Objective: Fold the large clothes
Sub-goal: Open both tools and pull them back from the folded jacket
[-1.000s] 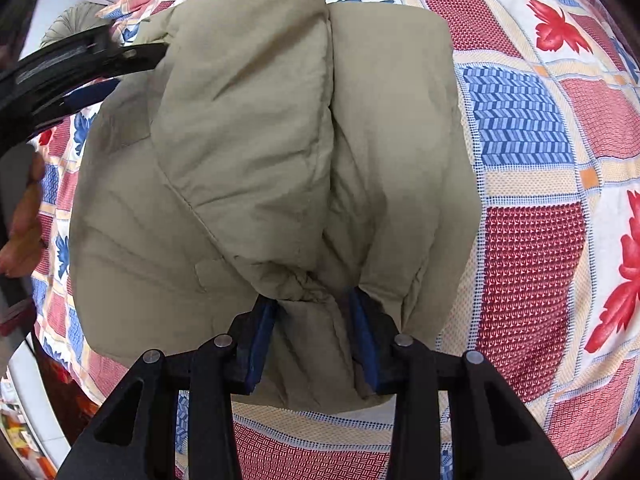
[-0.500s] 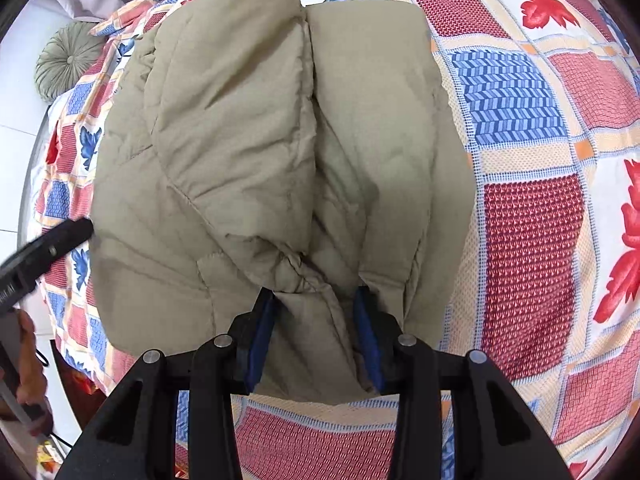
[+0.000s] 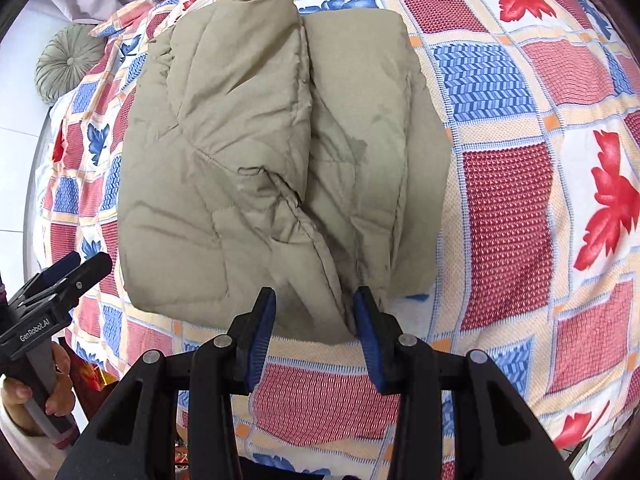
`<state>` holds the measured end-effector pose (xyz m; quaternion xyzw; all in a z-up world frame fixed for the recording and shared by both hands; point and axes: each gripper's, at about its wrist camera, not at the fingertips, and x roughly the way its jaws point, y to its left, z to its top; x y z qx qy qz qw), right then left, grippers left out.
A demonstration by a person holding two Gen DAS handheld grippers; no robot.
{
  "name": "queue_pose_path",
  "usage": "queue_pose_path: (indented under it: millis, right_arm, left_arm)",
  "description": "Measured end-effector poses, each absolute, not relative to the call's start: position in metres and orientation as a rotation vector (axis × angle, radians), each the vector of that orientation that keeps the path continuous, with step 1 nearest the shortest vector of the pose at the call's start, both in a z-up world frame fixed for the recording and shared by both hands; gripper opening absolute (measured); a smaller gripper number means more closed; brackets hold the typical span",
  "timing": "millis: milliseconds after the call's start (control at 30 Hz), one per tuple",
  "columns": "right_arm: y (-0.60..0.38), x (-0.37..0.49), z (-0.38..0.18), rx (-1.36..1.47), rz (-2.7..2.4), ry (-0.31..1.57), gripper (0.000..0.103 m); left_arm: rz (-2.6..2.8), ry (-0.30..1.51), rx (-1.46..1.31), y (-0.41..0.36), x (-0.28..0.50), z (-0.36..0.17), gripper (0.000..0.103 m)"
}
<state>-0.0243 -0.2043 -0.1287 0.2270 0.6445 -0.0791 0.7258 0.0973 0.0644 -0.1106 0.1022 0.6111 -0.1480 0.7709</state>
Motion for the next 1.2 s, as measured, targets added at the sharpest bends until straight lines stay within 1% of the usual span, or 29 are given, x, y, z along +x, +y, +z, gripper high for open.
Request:
queue_pose_path:
  millis: [100,167,233,300,333,367,533,733,800,833,933,1200]
  right_arm:
    - [-0.2,-0.03,-0.118,0.479,-0.188,1.429,0.051]
    - [-0.194,-0.032,-0.11,0.452,-0.19,1.439,0.059]
    - [-0.189,-0.037,-0.102,0.435,-0.182,1.445,0.063]
    - [-0.184,-0.044,-0.09,0.422,-0.182,1.445,0.07]
    - [-0.181,-0.048,-0.082,0.418,-0.185,1.44,0.077]
    - [-0.18,-0.05,-0.076,0.415,-0.189,1.433,0.082]
    - [-0.169,-0.058,-0.038,0.402,-0.205,1.387,0.084]
    - [-0.157,-0.058,-0.008,0.384,-0.228,1.354,0.085]
    - [-0.156,-0.059,0.003,0.363,-0.248,1.335,0.089]
    - [-0.155,-0.06,0.01,0.354,-0.256,1.322,0.103]
    - [-0.151,-0.062,0.029,0.332,-0.277,1.257,0.103]
    - [-0.134,-0.052,0.084,0.249,-0.259,1.163,0.103]
  left_arm:
    - [-0.316,1.316,0.223,0.07,0.09,-0.102,0.103]
    - [-0.303,1.322,0.209,0.075,0.086,-0.097,0.103]
    - [-0.295,1.328,0.196,0.081,0.08,-0.089,0.103]
    - [-0.292,1.318,0.186,0.088,0.073,-0.077,0.103]
    - [-0.294,1.314,0.188,0.09,0.069,-0.07,0.103]
    - [-0.298,1.307,0.188,0.092,0.064,-0.063,0.103]
    - [-0.302,1.269,0.198,0.099,0.045,-0.026,0.103]
    - [-0.304,1.254,0.168,0.107,0.029,0.007,0.103]
    - [-0.291,1.218,0.168,0.11,0.023,0.02,0.103]
    - [-0.279,1.192,0.175,0.111,0.021,0.027,0.103]
    - [-0.266,1.154,0.168,0.116,0.018,0.046,0.103]
    - [-0.275,1.081,0.113,0.124,0.019,0.098,0.103]
